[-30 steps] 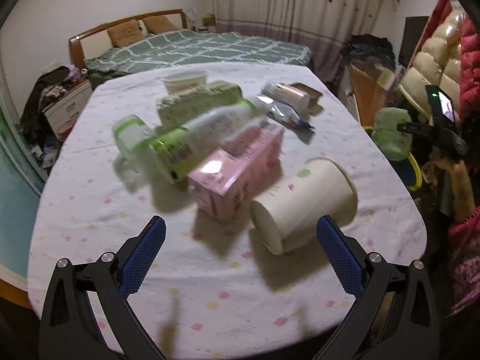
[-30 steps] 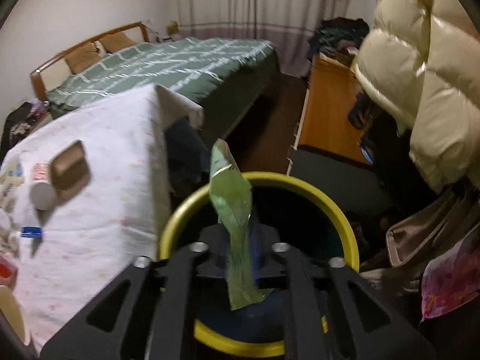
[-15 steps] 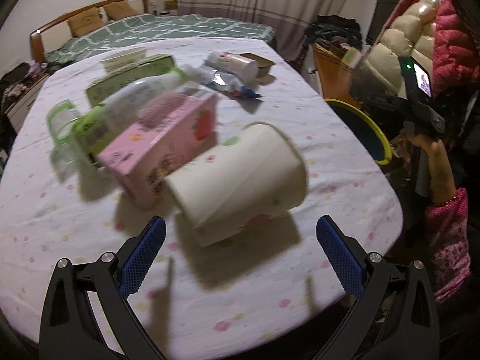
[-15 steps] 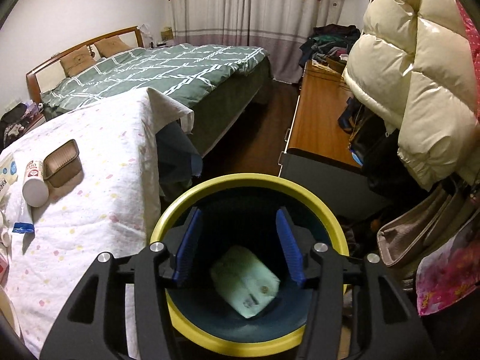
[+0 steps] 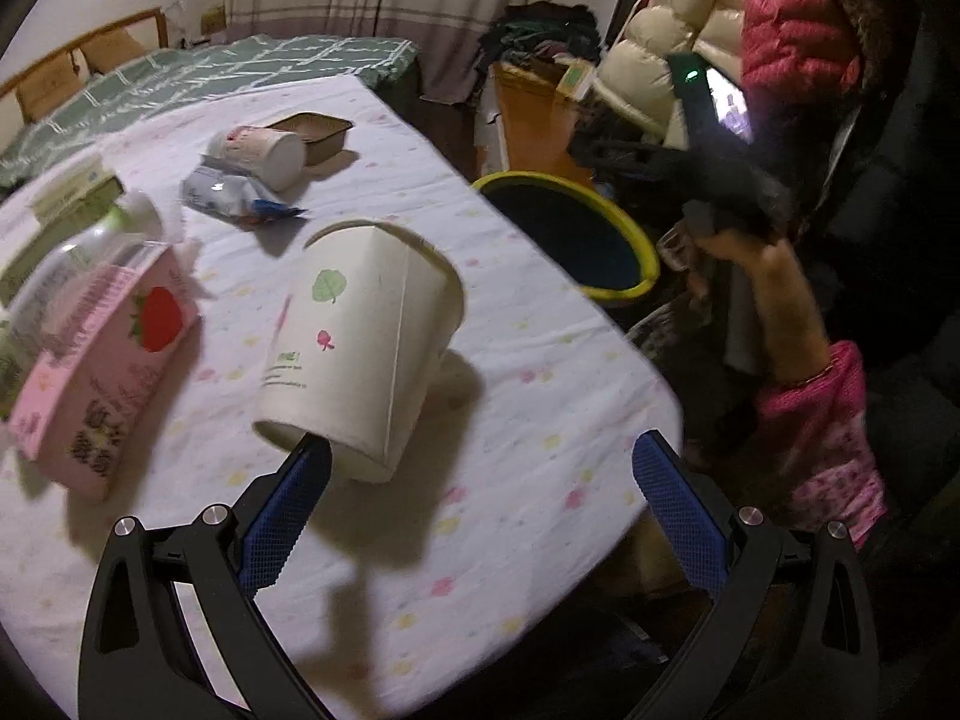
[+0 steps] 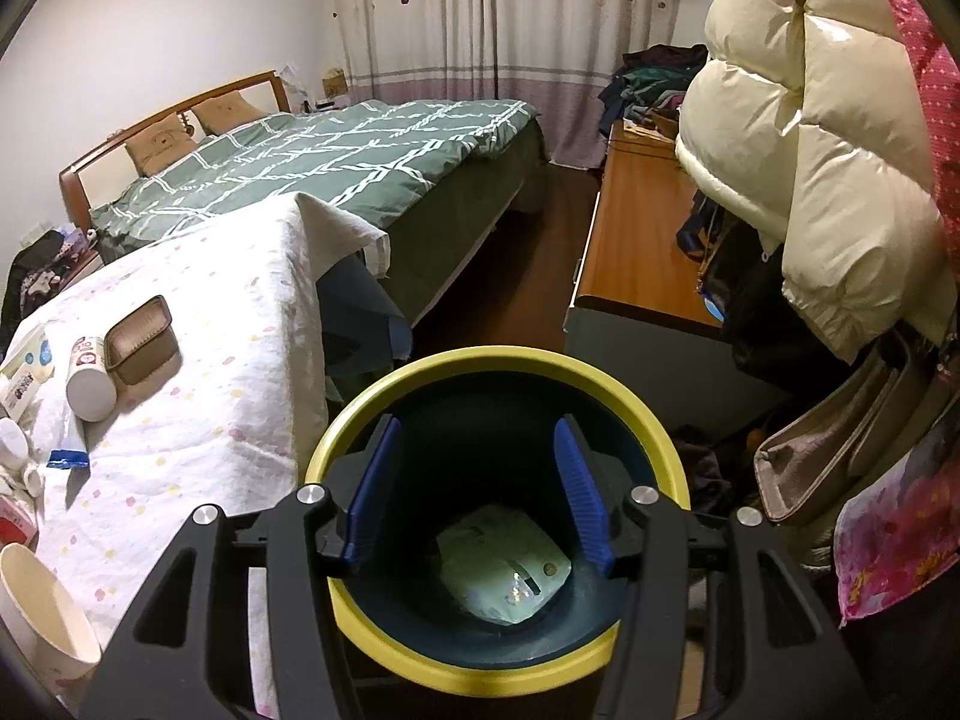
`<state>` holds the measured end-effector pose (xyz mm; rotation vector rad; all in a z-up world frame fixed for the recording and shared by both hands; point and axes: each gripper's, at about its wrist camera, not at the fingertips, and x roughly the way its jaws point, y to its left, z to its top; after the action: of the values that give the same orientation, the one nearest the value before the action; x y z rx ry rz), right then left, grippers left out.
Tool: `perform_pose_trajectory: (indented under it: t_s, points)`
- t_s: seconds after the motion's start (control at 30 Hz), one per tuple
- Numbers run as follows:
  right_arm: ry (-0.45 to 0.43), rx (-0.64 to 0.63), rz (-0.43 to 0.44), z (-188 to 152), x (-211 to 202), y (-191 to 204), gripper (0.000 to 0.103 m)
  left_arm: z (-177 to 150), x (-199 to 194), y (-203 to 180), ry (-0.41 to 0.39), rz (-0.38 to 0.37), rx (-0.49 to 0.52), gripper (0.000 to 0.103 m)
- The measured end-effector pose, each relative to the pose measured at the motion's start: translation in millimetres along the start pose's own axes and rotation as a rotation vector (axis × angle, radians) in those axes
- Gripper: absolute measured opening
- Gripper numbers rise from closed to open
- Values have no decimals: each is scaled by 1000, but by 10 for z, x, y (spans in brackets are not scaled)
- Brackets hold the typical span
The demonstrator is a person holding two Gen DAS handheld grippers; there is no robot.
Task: Collect trash
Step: 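Grasp the white paper cup with the left gripper and lift it, then move the paper cup over the yellow bin and open the left gripper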
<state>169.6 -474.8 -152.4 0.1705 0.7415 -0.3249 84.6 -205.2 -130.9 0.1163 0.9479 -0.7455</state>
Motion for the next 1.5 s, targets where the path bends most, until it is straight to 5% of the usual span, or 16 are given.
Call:
perform_pose_trajectory:
  t_s: [0.3,0.6,0.8,1.17,1.5]
  points:
    - [-7,23,31,-7,-26,-49,52,39,-179,343,-12,144,-15,98]
    - [-17,31,37,-54,-125,-101,56,310,246,196,52,170,176,98]
    - [-10,44,43,-88,-114,-173,56,378,472,219,113,197,181,70]
    - [-19,79,60,-164,-190,-390,56,657,383,165,87,173,168,64]
    - [-62,115,13,-340,-572,-695,56,1456,713,-451,21,88,247,64]
